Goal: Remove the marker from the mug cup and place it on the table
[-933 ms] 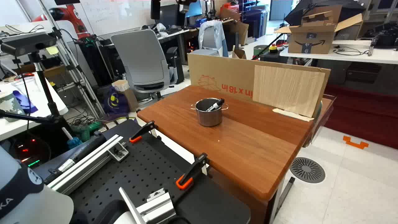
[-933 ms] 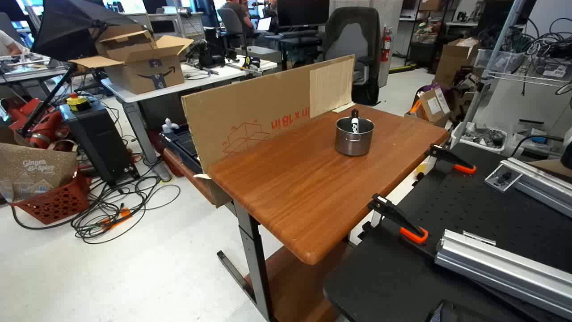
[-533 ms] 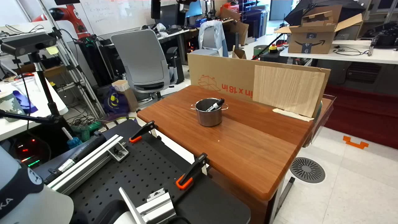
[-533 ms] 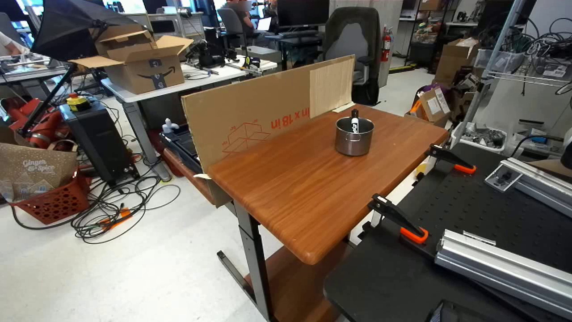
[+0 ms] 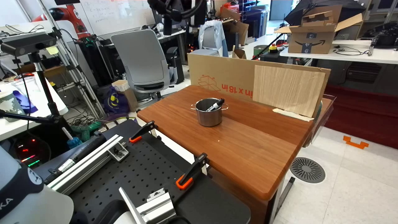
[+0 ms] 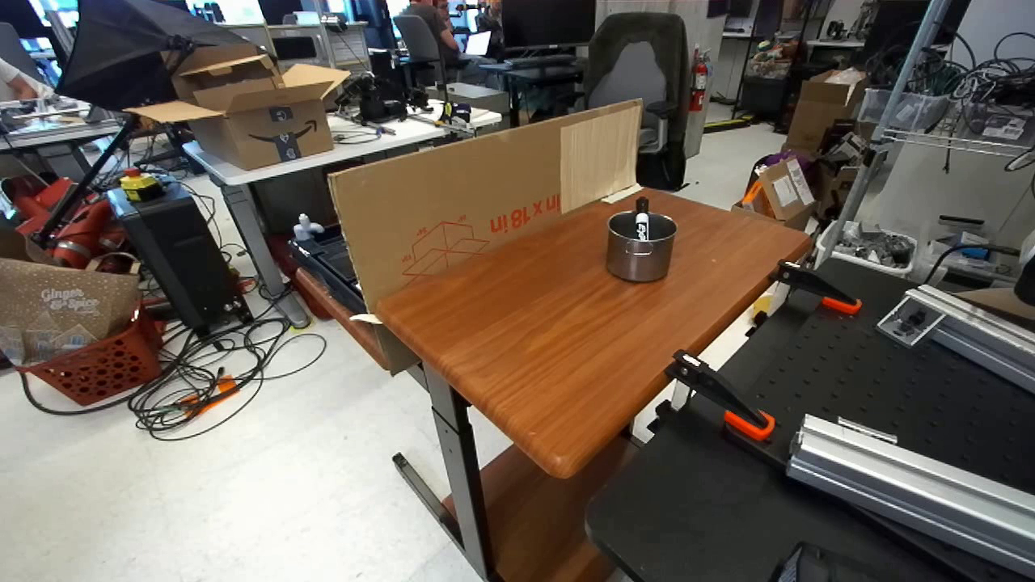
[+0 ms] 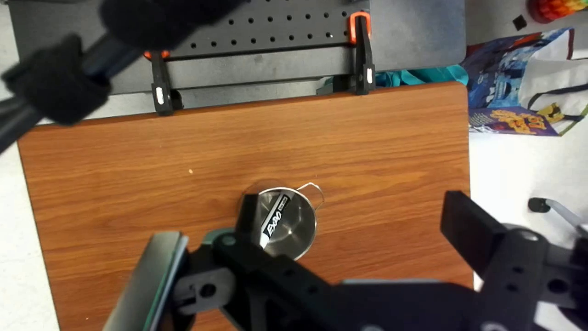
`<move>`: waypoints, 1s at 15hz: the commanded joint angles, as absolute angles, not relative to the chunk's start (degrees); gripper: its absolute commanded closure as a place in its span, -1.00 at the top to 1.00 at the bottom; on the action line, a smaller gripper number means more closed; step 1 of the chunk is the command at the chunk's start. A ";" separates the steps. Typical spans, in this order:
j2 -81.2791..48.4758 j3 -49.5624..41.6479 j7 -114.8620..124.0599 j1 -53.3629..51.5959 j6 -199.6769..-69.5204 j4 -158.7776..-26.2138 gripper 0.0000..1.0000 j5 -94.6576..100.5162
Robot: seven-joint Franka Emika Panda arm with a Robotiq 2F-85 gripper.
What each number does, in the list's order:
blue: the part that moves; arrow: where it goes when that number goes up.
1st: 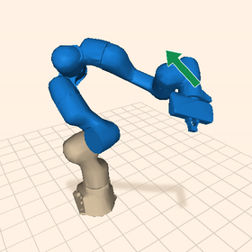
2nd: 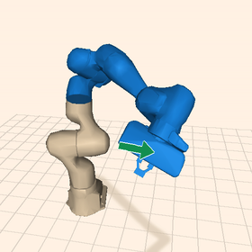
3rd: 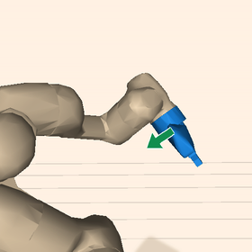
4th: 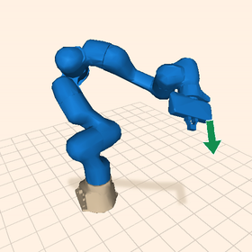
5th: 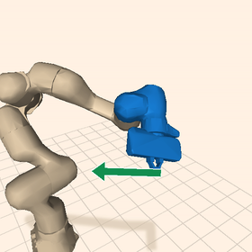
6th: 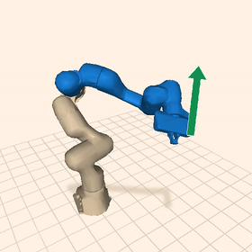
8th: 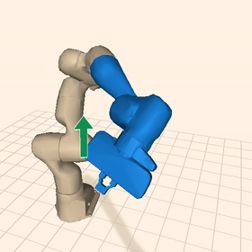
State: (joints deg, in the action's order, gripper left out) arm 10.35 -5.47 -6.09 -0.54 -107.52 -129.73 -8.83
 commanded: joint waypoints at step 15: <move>-7.67 -4.91 6.52 1.10 -145.42 -134.83 1.00 -17.74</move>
